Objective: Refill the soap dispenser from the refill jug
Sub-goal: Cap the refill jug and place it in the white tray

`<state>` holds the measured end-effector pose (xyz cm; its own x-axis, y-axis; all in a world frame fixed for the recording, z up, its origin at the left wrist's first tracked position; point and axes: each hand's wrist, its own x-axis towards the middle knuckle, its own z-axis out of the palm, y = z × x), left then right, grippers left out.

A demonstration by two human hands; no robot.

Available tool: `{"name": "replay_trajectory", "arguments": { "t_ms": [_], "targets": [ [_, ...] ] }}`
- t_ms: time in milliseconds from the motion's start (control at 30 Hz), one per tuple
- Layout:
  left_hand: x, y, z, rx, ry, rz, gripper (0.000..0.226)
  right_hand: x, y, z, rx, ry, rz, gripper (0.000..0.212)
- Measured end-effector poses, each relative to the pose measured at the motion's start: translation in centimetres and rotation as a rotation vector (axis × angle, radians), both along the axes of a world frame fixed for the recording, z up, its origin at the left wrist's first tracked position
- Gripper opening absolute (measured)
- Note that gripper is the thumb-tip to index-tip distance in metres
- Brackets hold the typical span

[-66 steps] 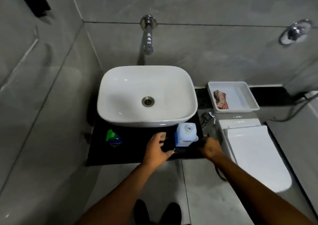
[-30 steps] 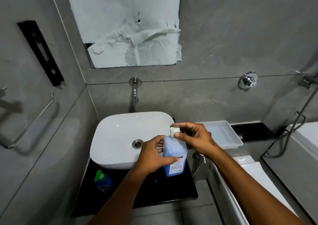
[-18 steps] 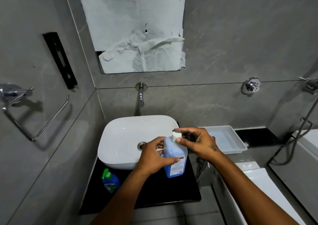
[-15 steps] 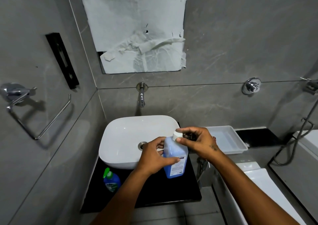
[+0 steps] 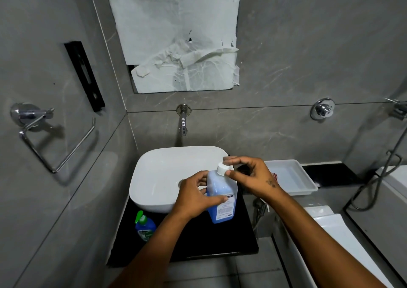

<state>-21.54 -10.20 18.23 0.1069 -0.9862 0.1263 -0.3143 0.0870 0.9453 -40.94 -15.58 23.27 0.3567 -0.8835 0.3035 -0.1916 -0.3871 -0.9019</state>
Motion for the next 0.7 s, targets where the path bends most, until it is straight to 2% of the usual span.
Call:
{"name": "replay_trajectory", "arguments": {
  "t_ms": [233, 700],
  "targets": [
    [0.6, -0.7, 0.1, 0.052, -0.006, -0.007, 0.074, 0.3, -0.3, 0.0, -0.075, -0.002, -0.003, 0.026],
    [1.2, -1.2, -0.3, 0.044, 0.021, -0.013, 0.075, 1.2, -0.4, 0.8, -0.072, 0.05, -0.012, 0.026]
  ]
}}
